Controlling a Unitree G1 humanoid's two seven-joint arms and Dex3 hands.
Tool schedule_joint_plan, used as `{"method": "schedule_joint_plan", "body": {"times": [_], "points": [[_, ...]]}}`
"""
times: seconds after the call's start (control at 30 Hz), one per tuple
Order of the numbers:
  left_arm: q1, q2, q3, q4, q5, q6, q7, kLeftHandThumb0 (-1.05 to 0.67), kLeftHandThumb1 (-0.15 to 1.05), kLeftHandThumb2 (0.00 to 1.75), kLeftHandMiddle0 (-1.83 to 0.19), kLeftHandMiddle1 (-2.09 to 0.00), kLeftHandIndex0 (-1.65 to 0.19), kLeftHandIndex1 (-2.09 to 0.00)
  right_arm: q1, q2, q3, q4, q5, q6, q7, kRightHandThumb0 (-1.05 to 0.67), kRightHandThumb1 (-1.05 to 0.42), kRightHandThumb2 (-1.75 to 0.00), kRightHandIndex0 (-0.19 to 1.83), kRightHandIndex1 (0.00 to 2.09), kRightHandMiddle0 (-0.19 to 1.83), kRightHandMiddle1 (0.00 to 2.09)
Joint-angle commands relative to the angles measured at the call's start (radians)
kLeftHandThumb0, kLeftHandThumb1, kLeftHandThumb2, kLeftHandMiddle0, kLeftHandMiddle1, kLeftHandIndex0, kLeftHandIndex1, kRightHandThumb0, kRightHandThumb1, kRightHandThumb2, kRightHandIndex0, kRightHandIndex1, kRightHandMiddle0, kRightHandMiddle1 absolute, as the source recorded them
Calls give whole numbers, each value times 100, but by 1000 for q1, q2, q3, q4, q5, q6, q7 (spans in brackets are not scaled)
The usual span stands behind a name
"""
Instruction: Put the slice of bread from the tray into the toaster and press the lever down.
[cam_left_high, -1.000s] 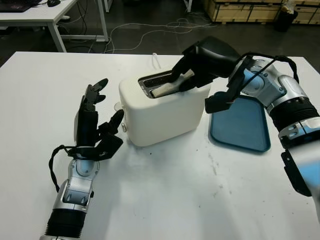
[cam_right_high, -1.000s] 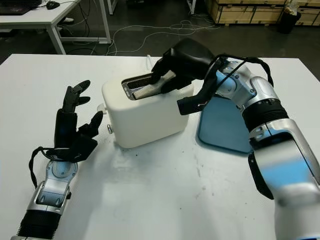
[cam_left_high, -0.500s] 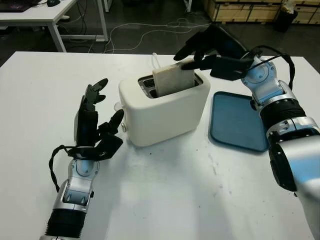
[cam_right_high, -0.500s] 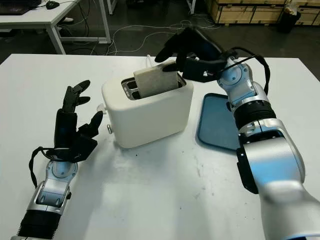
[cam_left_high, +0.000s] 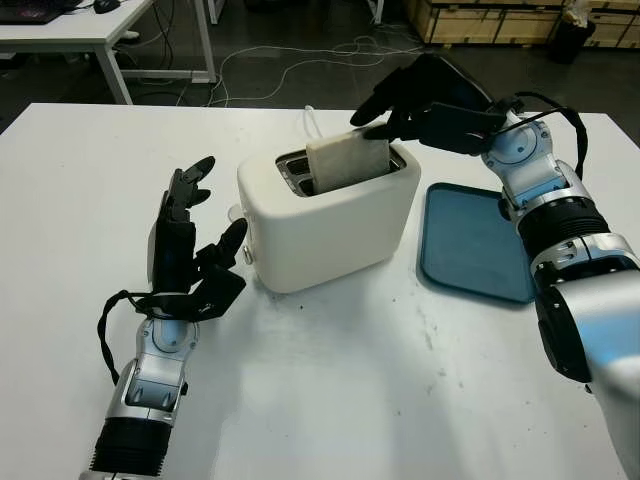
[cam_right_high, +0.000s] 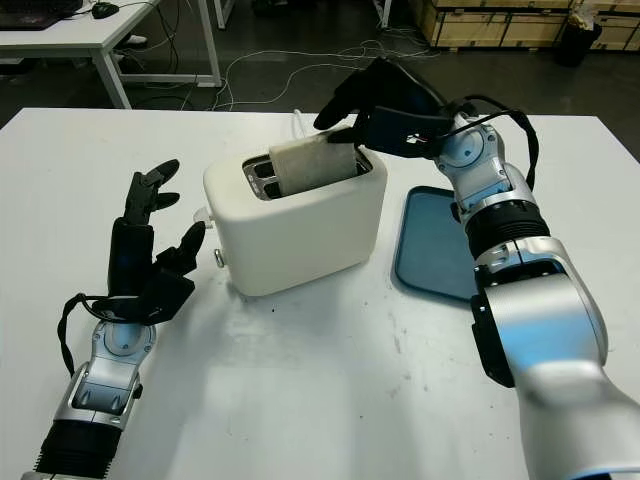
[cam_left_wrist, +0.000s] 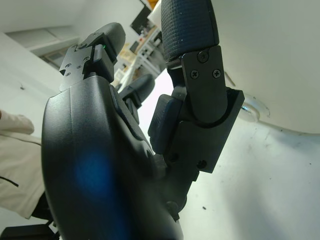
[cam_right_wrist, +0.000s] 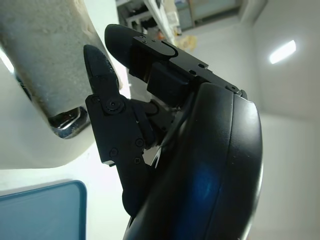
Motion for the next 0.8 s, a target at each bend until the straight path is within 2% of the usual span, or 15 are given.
{"method": "schedule_joint_plan", "body": {"times": [0.0, 0.4, 0.5, 0.53, 0.6, 0.67, 0.77], "points": [[-2, 7, 0, 3, 10, -15, 5, -102, 92, 62, 0, -113, 0, -66, 15, -13, 12, -22, -7, -29, 16, -28, -81, 0, 112, 80, 126, 5], [0, 6, 3, -2, 13, -8, 10, -101, 92, 61, 0, -114, 0, -66, 23, -93, 93, -100, -120, -80, 12, -35, -80, 0, 103, 82, 123, 3], [2, 7, 1, -11, 17, 3, 6, -101, 92, 62, 0, -114, 0, -67, 22, -139, 140, -153, -225, -80, -49, -45, -78, 0, 86, 91, 114, 1], [1, 9, 0, -12, 20, 5, 6, -102, 92, 62, 0, -114, 0, -67, 23, -154, 155, -177, -261, -80, -70, -49, -79, 0, 71, 90, 107, 0], [2, 8, 1, -14, 22, 8, 7, -102, 92, 62, 0, -115, 0, -67, 30, -183, 177, -228, -332, -86, -128, -53, -80, 0, 63, 77, 101, 0], [2, 6, 1, -17, 25, 10, 8, -102, 92, 62, 0, -116, 0, -68, 37, -209, 197, -277, -403, -89, -190, -53, -82, 0, 67, 54, 99, 0], [1, 4, 4, -11, 23, -2, 8, -101, 92, 62, 0, -117, 0, -69, 45, -234, 218, -330, -480, -81, -261, -54, -84, -1, 70, 43, 97, 0]]}}
